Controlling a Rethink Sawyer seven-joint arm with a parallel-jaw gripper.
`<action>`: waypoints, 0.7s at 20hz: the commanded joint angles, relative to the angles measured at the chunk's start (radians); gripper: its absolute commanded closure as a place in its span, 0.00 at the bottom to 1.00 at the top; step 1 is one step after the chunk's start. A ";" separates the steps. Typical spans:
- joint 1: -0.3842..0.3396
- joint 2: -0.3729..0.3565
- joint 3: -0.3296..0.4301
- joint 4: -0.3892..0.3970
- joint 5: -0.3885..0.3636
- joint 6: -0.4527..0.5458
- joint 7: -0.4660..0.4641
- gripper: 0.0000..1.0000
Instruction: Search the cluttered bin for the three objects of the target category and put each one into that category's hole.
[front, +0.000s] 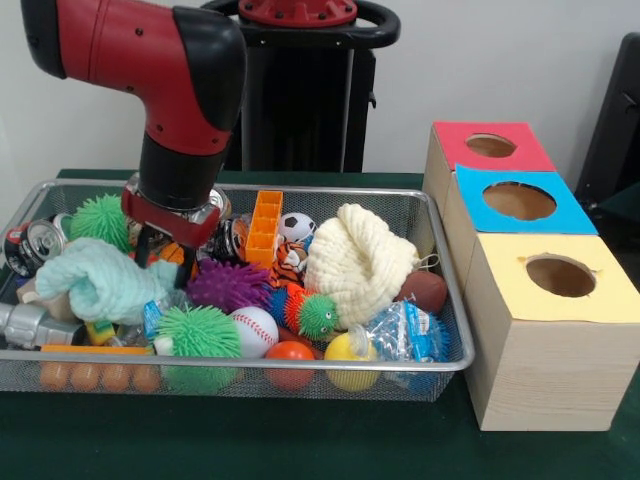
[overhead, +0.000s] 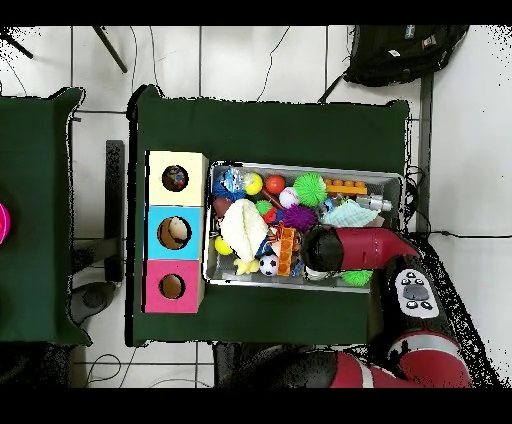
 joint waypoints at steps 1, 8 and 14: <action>0.009 0.100 -0.008 0.015 -0.014 -0.061 0.094 0.00; 0.023 0.108 -0.026 0.019 0.001 -0.125 0.112 1.00; 0.021 0.056 -0.011 0.070 0.028 -0.109 0.098 1.00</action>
